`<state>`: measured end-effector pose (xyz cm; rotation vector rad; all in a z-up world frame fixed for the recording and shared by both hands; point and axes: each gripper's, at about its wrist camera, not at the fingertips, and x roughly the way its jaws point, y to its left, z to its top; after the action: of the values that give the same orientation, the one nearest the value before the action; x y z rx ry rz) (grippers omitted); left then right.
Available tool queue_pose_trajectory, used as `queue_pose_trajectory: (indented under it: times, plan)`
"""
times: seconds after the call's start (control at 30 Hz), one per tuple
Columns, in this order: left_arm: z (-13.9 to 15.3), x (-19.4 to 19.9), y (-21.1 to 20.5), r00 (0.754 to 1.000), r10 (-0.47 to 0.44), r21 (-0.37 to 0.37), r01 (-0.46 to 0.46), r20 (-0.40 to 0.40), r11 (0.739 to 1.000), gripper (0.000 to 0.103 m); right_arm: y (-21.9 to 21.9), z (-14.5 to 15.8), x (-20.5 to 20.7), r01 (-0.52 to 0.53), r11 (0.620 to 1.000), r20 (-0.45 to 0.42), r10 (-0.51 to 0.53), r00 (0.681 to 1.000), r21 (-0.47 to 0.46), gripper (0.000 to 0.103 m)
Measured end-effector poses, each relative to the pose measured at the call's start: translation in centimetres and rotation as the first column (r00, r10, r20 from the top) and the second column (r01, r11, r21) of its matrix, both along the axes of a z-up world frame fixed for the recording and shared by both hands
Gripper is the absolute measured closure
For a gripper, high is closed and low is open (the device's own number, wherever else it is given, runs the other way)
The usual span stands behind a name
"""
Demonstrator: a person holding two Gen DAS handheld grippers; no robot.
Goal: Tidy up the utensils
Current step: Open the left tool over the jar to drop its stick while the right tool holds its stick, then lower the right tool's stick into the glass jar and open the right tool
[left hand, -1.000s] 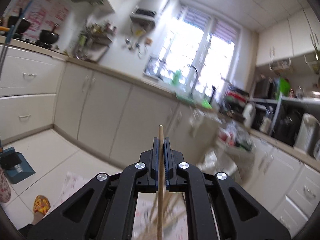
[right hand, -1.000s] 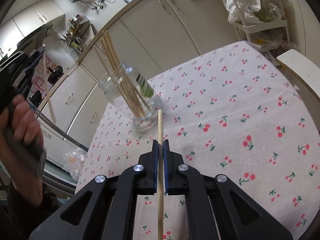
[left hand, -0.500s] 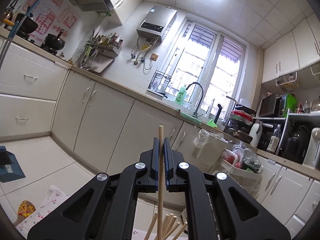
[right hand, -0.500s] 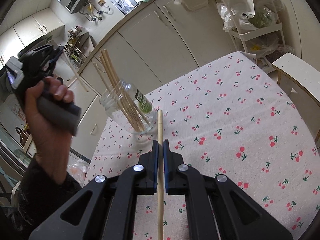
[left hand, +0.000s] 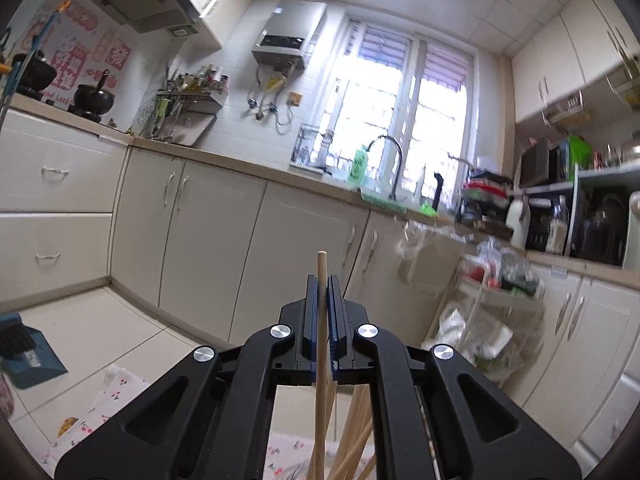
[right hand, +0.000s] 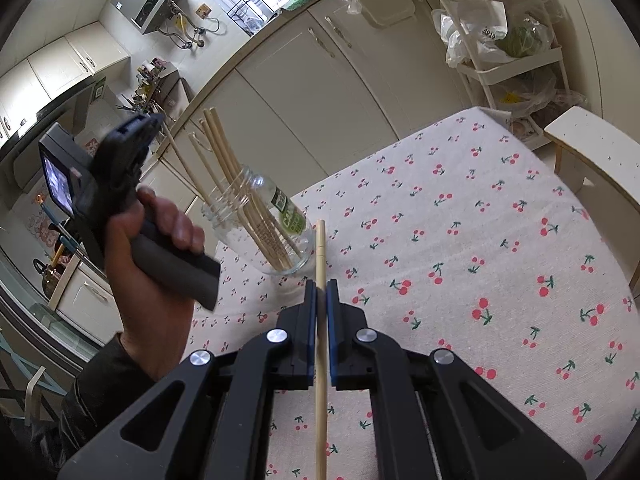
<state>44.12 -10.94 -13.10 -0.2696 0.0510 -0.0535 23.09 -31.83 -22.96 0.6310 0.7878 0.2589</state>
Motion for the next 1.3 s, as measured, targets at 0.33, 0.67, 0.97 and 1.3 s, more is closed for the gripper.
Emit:
queue_pose_trajectory:
  times: [0.33,0.67,0.97,1.3]
  plan:
    - [-2.3,-2.7,-0.7,0.990,-0.048,0.156,0.068,-0.130,0.985,0.098,-0.2,1.3,-0.8,0.049,0.997,0.082,-0.044,0.996,-0.053,0.097]
    - [-3.7,-8.3,4.3,0.970,-0.033,0.086,0.055,-0.242,0.995,0.054,0.6,5.3,-0.3,0.119,0.990,0.237,-0.098,0.967,-0.076,0.097]
    - [-8.5,-12.3,10.4,0.941,0.060,-0.066,-0.087,-0.332,0.994,0.050,6.0,14.0,5.9,0.219,0.974,0.541,-0.157,0.826,-0.051,0.097]
    - [-9.0,-12.5,10.6,0.954,0.049,-0.087,-0.078,-0.295,0.993,0.048,9.9,13.0,12.2,0.356,0.929,0.623,-0.222,0.750,-0.096,0.097]
